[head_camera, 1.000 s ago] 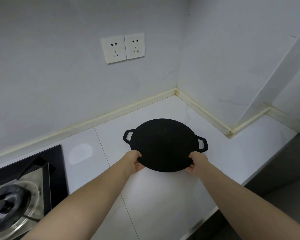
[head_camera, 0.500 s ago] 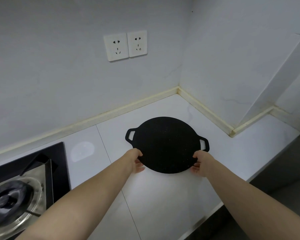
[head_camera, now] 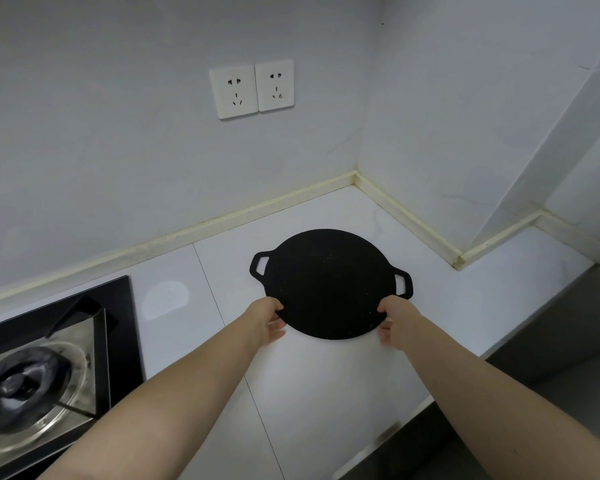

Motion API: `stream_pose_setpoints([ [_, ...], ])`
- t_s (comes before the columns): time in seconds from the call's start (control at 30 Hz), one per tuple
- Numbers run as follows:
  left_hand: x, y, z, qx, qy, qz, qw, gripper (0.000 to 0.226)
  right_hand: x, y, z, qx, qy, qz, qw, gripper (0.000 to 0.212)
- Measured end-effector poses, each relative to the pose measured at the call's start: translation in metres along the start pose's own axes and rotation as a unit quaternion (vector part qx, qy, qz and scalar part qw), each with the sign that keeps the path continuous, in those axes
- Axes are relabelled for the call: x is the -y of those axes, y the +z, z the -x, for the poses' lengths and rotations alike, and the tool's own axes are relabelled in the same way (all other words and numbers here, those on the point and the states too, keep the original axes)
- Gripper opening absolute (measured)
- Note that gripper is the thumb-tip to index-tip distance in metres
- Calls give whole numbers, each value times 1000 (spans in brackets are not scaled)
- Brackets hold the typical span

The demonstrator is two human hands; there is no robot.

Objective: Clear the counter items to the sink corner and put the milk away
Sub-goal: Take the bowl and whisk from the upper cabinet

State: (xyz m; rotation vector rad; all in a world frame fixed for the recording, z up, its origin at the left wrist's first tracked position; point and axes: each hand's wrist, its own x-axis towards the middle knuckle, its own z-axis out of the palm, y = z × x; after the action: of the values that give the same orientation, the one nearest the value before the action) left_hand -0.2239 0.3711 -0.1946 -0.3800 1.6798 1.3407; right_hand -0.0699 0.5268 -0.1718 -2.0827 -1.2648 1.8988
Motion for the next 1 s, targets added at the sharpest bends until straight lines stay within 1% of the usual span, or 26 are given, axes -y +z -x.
stream_pose_setpoints([
  [0.17,7,2,11,8,15,-6,1000,42,-4,3,13,28,-5,5,1000,45],
  [0.23,8,2,14,16,19,-6,1000,41,-4,5,19,43,-11,3,999,44],
  [0.37,9,2,29,29,46,-9,998,32,-5,12,31,67,-25,-1,997,39],
  [0.43,8,-1,40,28,78,-14,997,29,-7,18,36,84,-65,-26,994,36],
  [0.5,7,-7,50,23,115,-22,993,26,-8,27,44,98,-141,-48,984,35],
  [0.57,6,-16,61,12,166,-46,985,25,-8,37,58,98,-198,-57,974,32],
  [0.67,7,-38,79,-26,277,-139,950,26,-5,52,86,113,-244,-42,962,30],
  [0.73,7,-58,92,-43,330,-188,924,27,-7,64,109,138,-257,-18,956,32],
  [0.77,7,-70,101,-50,348,-201,914,28,-11,71,121,139,-281,4,950,30],
  [0.83,6,-96,119,-72,378,-220,897,29,-21,85,145,133,-347,42,927,26],
  [0.93,12,-142,149,-118,412,-264,864,34,-42,113,183,143,-424,106,888,26],
  [1.0,23,-179,175,-149,426,-279,848,37,-61,135,214,150,-480,144,852,27],
])
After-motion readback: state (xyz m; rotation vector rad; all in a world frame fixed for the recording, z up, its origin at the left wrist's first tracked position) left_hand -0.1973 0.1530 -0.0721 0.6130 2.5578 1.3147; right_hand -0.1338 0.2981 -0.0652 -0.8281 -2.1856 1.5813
